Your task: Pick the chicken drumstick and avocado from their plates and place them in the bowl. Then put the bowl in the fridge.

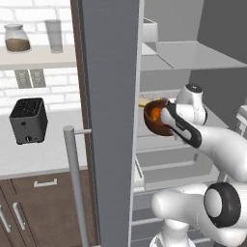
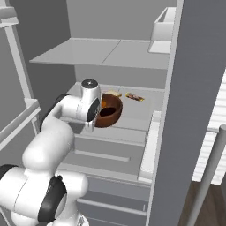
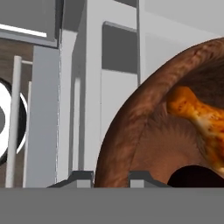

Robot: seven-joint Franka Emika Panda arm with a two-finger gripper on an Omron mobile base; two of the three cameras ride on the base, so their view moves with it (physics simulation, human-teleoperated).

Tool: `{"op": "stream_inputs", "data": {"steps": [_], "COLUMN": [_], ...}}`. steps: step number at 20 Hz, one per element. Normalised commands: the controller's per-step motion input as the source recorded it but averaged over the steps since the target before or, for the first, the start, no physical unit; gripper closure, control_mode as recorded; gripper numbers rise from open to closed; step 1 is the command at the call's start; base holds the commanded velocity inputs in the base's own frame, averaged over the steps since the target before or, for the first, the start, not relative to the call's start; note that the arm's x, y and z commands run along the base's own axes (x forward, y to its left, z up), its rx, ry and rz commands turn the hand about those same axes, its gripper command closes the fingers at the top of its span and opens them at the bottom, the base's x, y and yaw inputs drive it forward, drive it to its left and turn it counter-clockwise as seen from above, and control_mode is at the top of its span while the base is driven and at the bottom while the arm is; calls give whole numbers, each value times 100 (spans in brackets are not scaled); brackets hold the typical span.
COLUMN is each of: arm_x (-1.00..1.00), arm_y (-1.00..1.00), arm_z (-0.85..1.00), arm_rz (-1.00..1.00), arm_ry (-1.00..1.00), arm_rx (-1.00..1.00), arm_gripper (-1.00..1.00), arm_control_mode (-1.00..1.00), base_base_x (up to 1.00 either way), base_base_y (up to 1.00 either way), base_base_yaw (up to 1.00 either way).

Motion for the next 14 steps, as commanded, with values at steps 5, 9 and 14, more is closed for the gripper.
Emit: {"op": "stream_inputs", "data": {"steps": [5, 9, 14], "arm_x": [31, 42, 49], "arm_y": [0, 0, 0], "arm_z": [-27, -11, 0], "arm_rz": [0, 0, 0], "arm_ry": [-6, -1, 0], "arm_rx": [0, 0, 0], "arm_gripper": [100, 100, 100], "arm_control_mode": [-100, -100, -100], "base_base_x": [0, 0, 0], "base_base_y": [0, 0, 0], "base_base_yaw": [0, 0, 0]}}
